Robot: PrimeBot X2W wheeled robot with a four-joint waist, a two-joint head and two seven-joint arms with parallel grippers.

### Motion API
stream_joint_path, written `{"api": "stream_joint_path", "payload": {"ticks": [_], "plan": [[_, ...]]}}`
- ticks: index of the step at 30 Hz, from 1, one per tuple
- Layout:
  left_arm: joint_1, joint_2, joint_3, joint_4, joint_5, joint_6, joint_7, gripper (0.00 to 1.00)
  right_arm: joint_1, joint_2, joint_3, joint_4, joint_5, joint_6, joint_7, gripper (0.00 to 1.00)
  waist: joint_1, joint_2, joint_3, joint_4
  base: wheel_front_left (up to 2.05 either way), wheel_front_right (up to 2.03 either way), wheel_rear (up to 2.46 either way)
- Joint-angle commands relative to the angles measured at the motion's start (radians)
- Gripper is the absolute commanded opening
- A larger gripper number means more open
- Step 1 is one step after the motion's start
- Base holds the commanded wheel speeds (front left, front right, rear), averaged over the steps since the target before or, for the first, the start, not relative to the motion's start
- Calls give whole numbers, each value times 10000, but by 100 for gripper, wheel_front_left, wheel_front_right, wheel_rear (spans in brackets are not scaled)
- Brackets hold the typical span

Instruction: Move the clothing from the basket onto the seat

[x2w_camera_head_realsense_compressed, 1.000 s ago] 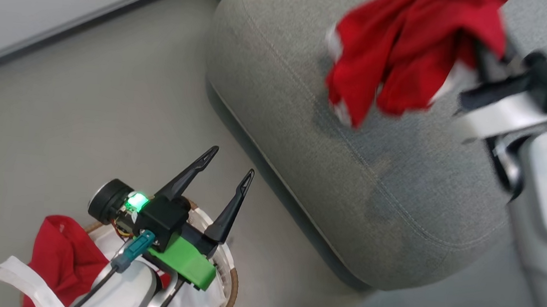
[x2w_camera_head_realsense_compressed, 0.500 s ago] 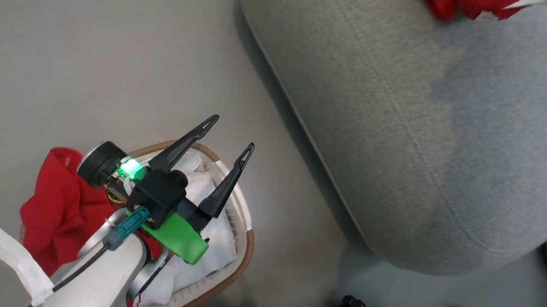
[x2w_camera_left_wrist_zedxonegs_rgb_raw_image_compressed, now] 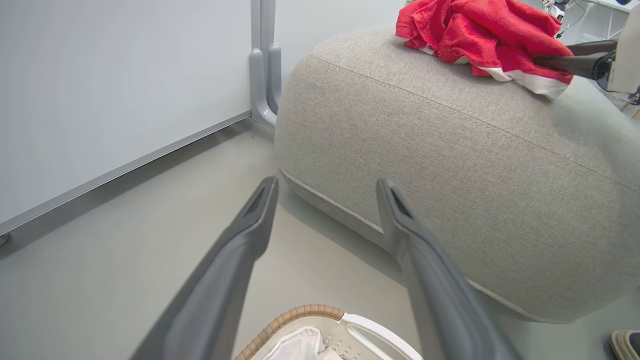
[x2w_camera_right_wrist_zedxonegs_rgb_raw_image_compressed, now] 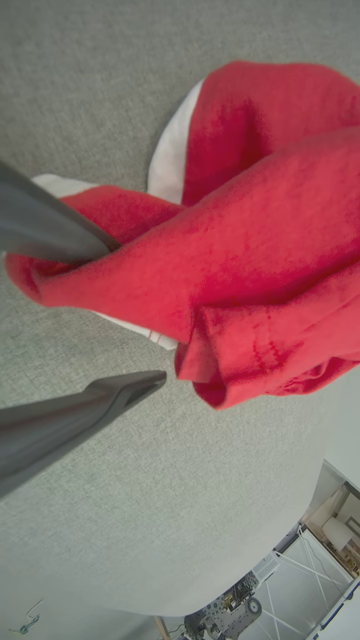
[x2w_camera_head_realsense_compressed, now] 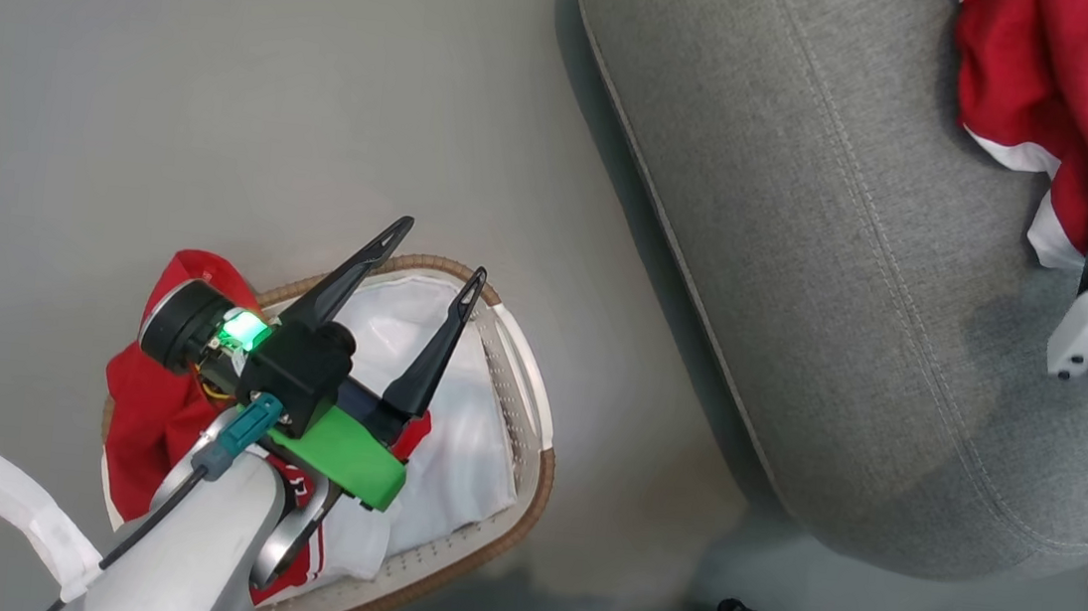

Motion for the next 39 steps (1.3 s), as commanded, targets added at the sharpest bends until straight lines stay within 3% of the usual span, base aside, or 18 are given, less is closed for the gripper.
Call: {"api": "stream_joint_path", "payload": {"ticks": [1, 10, 21, 28, 39], "plan": [[182, -49, 81, 81, 16, -36, 6, 100, 354, 89, -120, -205, -29, -12, -17, 100, -1, -1, -434, -34, 0, 0, 0], [767, -625, 788, 446, 176, -36, 5, 100, 2314, 680, -62, -1992, 324, -12, -18, 100, -1, -1, -1664, 290, 0, 0, 0], [1776, -1466, 2759, 753, 429, -36, 5, 100, 3126, 1001, 2337, -3663, 1435, -12, -19, 100, -1, -1, -2973, 1432, 0, 0, 0], [2295, -1792, 4100, 960, 680, -35, 5, 100, 3459, 1181, 3329, -4006, 1874, -12, -19, 100, -1, -1, -3614, 2270, 0, 0, 0], [3441, -2156, 5176, 1263, 940, -36, 6, 100, 4739, 1216, 3694, -3846, 2578, -12, -19, 100, -1, -1, -4696, 3057, 0, 0, 0]]}}
